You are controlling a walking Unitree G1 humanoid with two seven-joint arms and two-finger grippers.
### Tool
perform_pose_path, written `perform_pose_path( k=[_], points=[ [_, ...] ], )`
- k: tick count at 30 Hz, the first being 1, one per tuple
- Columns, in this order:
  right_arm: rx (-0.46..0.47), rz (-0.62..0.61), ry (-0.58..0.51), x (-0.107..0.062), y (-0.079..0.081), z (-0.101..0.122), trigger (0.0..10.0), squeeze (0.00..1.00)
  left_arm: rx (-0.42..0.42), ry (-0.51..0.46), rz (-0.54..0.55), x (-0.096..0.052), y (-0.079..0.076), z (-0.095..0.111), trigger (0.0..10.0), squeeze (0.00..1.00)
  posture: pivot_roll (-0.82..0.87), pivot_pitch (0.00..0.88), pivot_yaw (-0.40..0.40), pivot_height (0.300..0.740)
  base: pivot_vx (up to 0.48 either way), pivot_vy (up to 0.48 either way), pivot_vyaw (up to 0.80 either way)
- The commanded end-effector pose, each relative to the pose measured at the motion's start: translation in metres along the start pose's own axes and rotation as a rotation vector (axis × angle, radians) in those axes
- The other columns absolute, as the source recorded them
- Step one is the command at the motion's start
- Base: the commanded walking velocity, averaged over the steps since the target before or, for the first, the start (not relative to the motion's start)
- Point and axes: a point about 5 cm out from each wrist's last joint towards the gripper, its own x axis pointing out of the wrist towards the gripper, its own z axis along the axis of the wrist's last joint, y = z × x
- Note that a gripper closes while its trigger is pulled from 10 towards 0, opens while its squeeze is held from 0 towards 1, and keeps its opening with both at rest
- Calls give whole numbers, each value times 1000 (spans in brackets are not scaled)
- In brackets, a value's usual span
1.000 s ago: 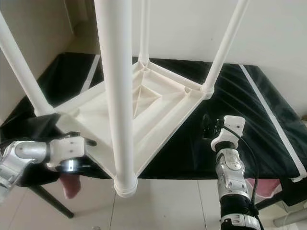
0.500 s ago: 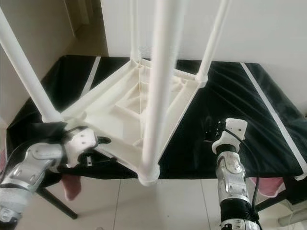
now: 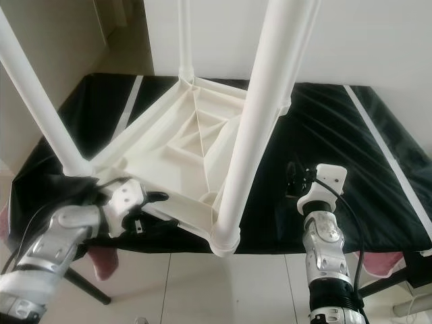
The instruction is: Building children table
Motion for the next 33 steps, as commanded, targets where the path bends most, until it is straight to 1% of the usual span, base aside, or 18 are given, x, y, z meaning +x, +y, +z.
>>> perform_pose_path(
  k=[1,3,5,8,10,11,12,13,15,18,22,23,25,26,28,29,31,33],
  points=[
    [-8,-1,1,2,-3,3,10000,0,0,5,-17,1,0,1,10000,0,40,96,-53,740,0,0,0],
    [-8,-1,1,2,-3,3,10000,0,0,5,-17,1,0,1,10000,0,40,96,-53,740,0,0,0],
    [-13,0,-2,3,-5,5,10000,0,49,10,-138,-3,-4,8,10000,0,30,98,-51,740,0,0,0],
    [-13,0,-2,3,-5,5,10000,0,49,10,-138,-3,-4,8,10000,0,30,98,-51,740,0,0,0],
    [-18,-3,-8,3,-7,7,10000,0,63,64,-234,-7,-6,7,10000,0,26,98,-50,740,0,0,0],
    [-18,-3,-8,3,-7,7,10000,0,63,64,-234,-7,-6,7,10000,0,26,98,-50,740,0,0,0],
    [-19,-5,-10,4,-7,8,10000,0,88,89,-270,-8,-7,6,10000,0,20,97,-48,740,0,0,0],
    [-19,-5,-10,4,-7,8,10000,0,88,89,-270,-8,-7,6,10000,0,20,97,-48,740,0,0,0],
    [-20,-8,-13,4,-8,9,10000,0,94,138,-291,-9,-7,3,10000,0,17,95,-46,740,0,0,0],
    [-20,-10,-13,4,-8,9,10000,0,97,158,-301,-10,-7,2,10000,0,16,96,-44,740,0,0,0],
    [-19,-13,-16,4,-8,10,10000,0,108,203,-259,-9,1,0,10000,0,16,95,-42,740,0,0,0],
    [-18,-13,-17,5,-8,10,10000,0,118,229,-226,-8,5,-2,10000,0,16,93,-40,740,0,0,0],
    [-17,-14,-19,5,-7,11,10000,0,91,270,-131,-8,14,-5,10000,0,14,94,-36,740,0,0,0],
    [-17,-14,-19,5,-7,11,10000,0,91,270,-131,-8,14,-5,10000,0,14,94,-36,740,0,0,0],
    [-14,-20,-22,5,-7,11,10000,0,43,277,-55,-9,19,-7,10000,0,13,92,-28,740,0,0,0],
    [-14,-20,-22,5,-7,11,10000,0,43,277,-55,-9,19,-7,10000,0,13,92,-28,740,0,0,0],
    [-12,-24,-23,4,-7,11,10000,0,-9,282,3,-11,22,-8,10000,0,6,89,-16,740,0,0,0],
    [-12,-24,-23,4,-7,11,10000,0,-9,282,3,-11,22,-8,10000,0,6,89,-16,740,0,0,0]
  ],
)
